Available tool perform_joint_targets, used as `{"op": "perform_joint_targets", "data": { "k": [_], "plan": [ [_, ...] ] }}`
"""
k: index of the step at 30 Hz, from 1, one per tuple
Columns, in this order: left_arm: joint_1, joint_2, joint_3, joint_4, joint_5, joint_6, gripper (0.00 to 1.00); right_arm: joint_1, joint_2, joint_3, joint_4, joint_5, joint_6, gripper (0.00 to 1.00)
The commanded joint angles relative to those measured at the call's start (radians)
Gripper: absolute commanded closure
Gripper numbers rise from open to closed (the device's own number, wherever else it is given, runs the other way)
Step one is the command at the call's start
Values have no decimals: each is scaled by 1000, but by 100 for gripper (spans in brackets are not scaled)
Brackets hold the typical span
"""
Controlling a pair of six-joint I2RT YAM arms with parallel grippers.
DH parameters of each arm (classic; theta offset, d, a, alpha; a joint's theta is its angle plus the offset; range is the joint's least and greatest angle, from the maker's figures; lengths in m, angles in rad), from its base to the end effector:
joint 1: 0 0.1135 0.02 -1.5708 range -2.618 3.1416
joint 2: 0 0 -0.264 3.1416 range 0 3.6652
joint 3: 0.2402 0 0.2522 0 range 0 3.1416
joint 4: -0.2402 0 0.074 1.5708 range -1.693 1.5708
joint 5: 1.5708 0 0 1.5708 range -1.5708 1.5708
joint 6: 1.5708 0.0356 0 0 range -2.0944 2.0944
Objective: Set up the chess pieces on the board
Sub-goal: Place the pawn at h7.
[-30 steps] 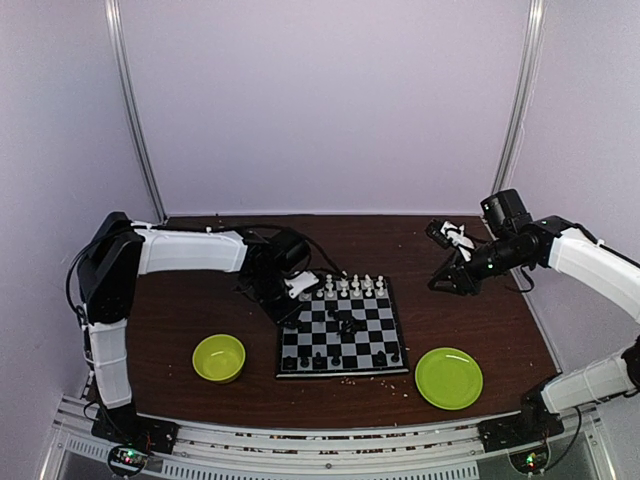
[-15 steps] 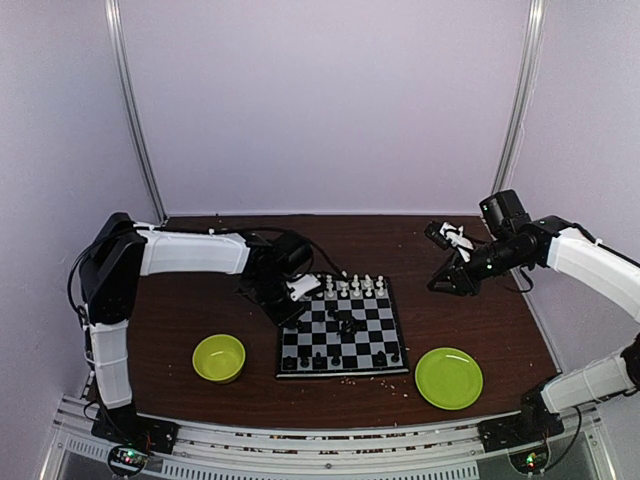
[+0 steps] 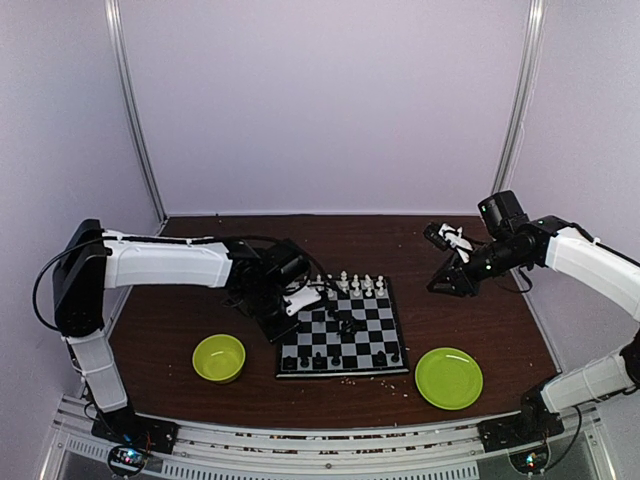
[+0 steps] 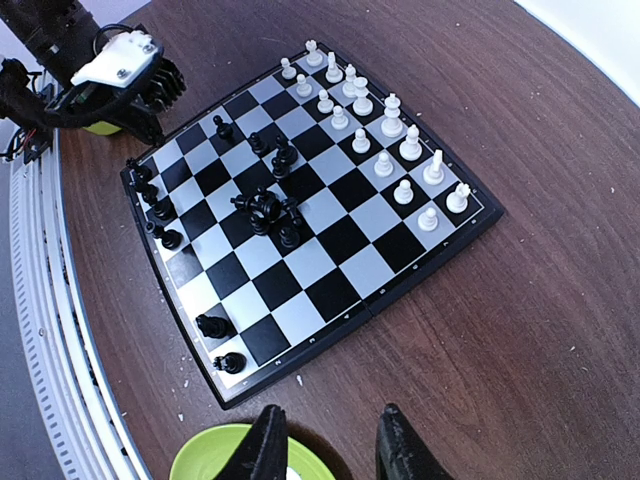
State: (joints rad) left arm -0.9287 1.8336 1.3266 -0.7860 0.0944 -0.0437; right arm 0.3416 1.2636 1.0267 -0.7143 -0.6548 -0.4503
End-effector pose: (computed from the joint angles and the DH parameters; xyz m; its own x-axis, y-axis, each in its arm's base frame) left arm 0.2140 -0.2918 0.1967 -0.6109 0.7443 -0.2700 0.7868 0.6086 -0.1025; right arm 0.2299 0.1048 0.2827 -0.4299 -0.5192 -0.7386 -0.8731 0.4475 0.1936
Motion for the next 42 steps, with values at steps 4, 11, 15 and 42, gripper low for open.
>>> {"op": "perform_joint_targets", "data": {
  "k": [4, 11, 15, 42],
  "plan": [
    [-17, 30, 2, 6, 39, -2, 98, -3, 4, 18, -10, -9, -11, 70],
    [-27, 61, 3, -8, 12, -2, 98, -4, 3, 16, -8, -6, -11, 70],
    [-28, 64, -4, -9, 10, -4, 98, -3, 9, 16, -10, -6, -13, 70],
    [-29, 50, 51, -74, -60, 2, 72, -3, 24, 18, -14, -10, -13, 70]
  ]
}}
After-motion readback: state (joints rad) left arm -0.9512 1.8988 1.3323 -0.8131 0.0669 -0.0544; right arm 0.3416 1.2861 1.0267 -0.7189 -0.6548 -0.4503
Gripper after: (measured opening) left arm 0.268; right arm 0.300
